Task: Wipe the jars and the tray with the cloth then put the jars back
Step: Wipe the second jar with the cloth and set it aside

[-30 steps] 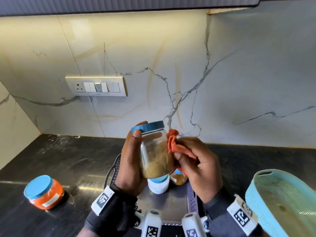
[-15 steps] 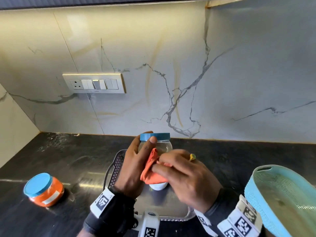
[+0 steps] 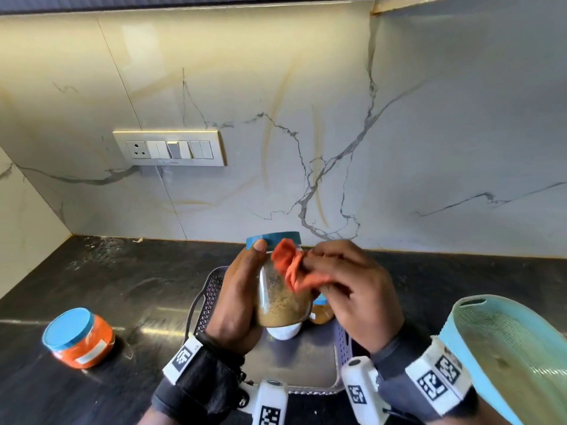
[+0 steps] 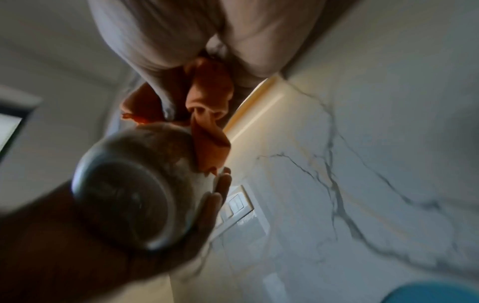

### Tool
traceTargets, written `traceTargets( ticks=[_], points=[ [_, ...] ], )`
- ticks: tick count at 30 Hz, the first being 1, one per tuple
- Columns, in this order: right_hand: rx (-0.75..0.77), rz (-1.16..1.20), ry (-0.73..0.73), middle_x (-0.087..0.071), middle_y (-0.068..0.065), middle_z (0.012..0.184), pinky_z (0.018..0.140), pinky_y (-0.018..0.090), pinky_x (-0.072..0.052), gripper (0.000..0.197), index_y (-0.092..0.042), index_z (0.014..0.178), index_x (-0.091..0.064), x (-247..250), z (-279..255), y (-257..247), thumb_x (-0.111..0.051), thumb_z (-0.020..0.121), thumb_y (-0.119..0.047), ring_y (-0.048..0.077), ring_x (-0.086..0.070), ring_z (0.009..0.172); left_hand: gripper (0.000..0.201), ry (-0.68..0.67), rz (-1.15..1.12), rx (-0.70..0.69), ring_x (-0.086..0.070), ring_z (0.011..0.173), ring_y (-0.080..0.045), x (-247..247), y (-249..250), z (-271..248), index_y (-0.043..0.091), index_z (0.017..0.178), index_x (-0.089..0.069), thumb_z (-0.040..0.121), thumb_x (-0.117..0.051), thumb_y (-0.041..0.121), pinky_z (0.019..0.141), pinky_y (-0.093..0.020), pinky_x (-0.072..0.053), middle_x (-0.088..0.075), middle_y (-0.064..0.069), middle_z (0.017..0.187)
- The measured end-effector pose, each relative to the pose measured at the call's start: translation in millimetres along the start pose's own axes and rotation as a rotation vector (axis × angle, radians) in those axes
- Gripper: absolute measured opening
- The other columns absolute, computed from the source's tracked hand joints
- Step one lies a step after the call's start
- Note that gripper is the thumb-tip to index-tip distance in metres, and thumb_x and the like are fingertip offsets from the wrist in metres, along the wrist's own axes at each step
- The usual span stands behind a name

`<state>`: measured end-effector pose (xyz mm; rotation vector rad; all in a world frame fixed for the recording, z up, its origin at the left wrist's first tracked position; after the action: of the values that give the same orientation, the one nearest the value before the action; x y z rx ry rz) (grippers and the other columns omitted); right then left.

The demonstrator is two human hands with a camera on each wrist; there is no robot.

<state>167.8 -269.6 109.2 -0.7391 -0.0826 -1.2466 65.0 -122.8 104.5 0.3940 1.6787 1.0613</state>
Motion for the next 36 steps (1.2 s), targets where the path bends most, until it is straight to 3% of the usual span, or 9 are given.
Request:
traceTargets(
  ticks=[3, 7, 12, 16, 20, 23, 28, 34, 36],
  points=[
    [-0.135, 0.146, 0.101, -0.069, -0.003, 0.108, 0.088, 0.033, -0.056, 0.02, -0.014, 0.106, -0.077, 0.4, 3.9, -3.1, -0.071, 0.09, -0.004, 0.013, -0.069, 0.102, 0.071, -0.033, -0.003, -0.021, -0.061, 0.111, -0.044, -4.0, -0.2, -0.8, -0.002, 0.135, -0.058, 0.088, -0.066, 0.05, 0.092, -0.055, -0.054, -0.059, -0.037, 0.13],
    [0.067, -0.03, -0.028, -0.066, 0.002, 0.114, 0.089, 0.033, -0.054, 0.032, -0.014, 0.109, -0.078, -3.1, -18.1, -20.3, -0.066, 0.087, 0.005, 0.017, -0.066, 0.106, 0.083, -0.01, -0.04, -0.047, -0.055, 0.112, -0.042, 2.8, 5.9, 3.8, -0.004, 0.135, -0.056, 0.081, -0.074, 0.057, 0.099, -0.057, -0.047, -0.056, -0.032, 0.123],
    [0.139, -0.099, -0.048, -0.065, 0.006, 0.114, 0.089, 0.034, -0.053, 0.038, -0.015, 0.105, -0.08, -1.9, -21.3, -18.6, -0.071, 0.081, 0.013, 0.018, -0.063, 0.108, 0.064, -0.027, 0.028, -0.048, -0.064, 0.109, -0.039, 6.2, 2.4, 0.0, 0.0, 0.13, -0.064, 0.094, -0.055, 0.051, 0.1, -0.052, -0.051, -0.063, -0.032, 0.122],
    [0.207, -0.18, -0.174, -0.057, 0.001, 0.12, 0.087, 0.036, -0.055, 0.026, -0.021, 0.11, -0.076, -10.0, -25.0, -21.3, -0.052, 0.104, -0.011, 0.021, -0.062, 0.105, 0.052, -0.034, 0.251, -0.085, -0.065, 0.111, -0.038, 12.1, 5.8, -0.9, 0.015, 0.139, -0.056, 0.093, -0.059, 0.04, 0.097, -0.05, -0.049, -0.065, -0.029, 0.128],
    [0.241, -0.261, -0.241, -0.049, 0.002, 0.127, 0.085, 0.038, -0.058, 0.036, -0.022, 0.115, -0.072, -17.8, -28.6, -26.4, -0.037, 0.109, -0.019, 0.024, -0.062, 0.107, 0.073, -0.061, 0.551, -0.171, -0.069, 0.107, -0.044, 18.3, 2.3, -0.1, 0.021, 0.133, -0.056, 0.075, -0.078, 0.058, 0.094, -0.055, -0.056, -0.073, -0.018, 0.116],
    [0.186, -0.186, -0.151, -0.052, 0.0, 0.124, 0.093, 0.032, -0.054, 0.034, -0.021, 0.111, -0.075, -15.1, -23.1, -20.8, -0.041, 0.107, -0.017, 0.021, -0.061, 0.108, 0.064, -0.017, 0.431, -0.121, -0.066, 0.111, -0.049, 22.4, -2.9, 0.9, 0.015, 0.13, -0.055, 0.078, -0.078, 0.044, 0.101, -0.062, -0.049, -0.071, -0.025, 0.118],
    [-0.083, -0.002, 0.094, -0.066, -0.003, 0.107, 0.084, 0.032, -0.055, 0.027, -0.021, 0.106, -0.079, -11.9, -16.1, 2.5, -0.072, 0.087, -0.002, 0.01, -0.066, 0.1, 0.061, 0.053, 0.22, -0.058, -0.07, 0.1, -0.034, 20.4, -6.4, 3.4, 0.005, 0.133, -0.051, 0.083, -0.072, 0.032, 0.087, -0.048, -0.057, -0.072, -0.023, 0.115],
    [0.15, -0.07, -0.13, -0.064, 0.003, 0.113, 0.096, 0.026, -0.049, 0.033, -0.016, 0.107, -0.077, -18.8, -35.9, -12.3, -0.059, 0.087, 0.003, 0.017, -0.062, 0.103, 0.068, 0.143, 0.228, -0.143, -0.07, 0.098, -0.031, 29.4, -1.0, 10.1, 0.009, 0.124, -0.059, 0.068, -0.072, 0.046, 0.086, -0.046, -0.056, -0.072, -0.019, 0.11],
    [0.129, -0.044, -0.089, -0.064, 0.006, 0.112, 0.095, 0.023, -0.049, 0.035, -0.016, 0.107, -0.077, -16.1, -27.7, -5.7, -0.059, 0.085, 0.004, 0.014, -0.062, 0.104, 0.065, 0.127, 0.265, -0.168, -0.07, 0.097, -0.033, 29.2, -2.3, 7.2, 0.009, 0.122, -0.058, 0.069, -0.071, 0.045, 0.086, -0.046, -0.057, -0.073, -0.02, 0.109]
  ],
)
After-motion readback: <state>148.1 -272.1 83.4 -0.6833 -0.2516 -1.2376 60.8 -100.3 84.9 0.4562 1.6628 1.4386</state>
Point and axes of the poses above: each hand's wrist, its own z-axis towards the middle knuckle, its own x-axis out of the back of the hand, y = z × x, the point moved 1 cm from there along z, towards the middle knuckle
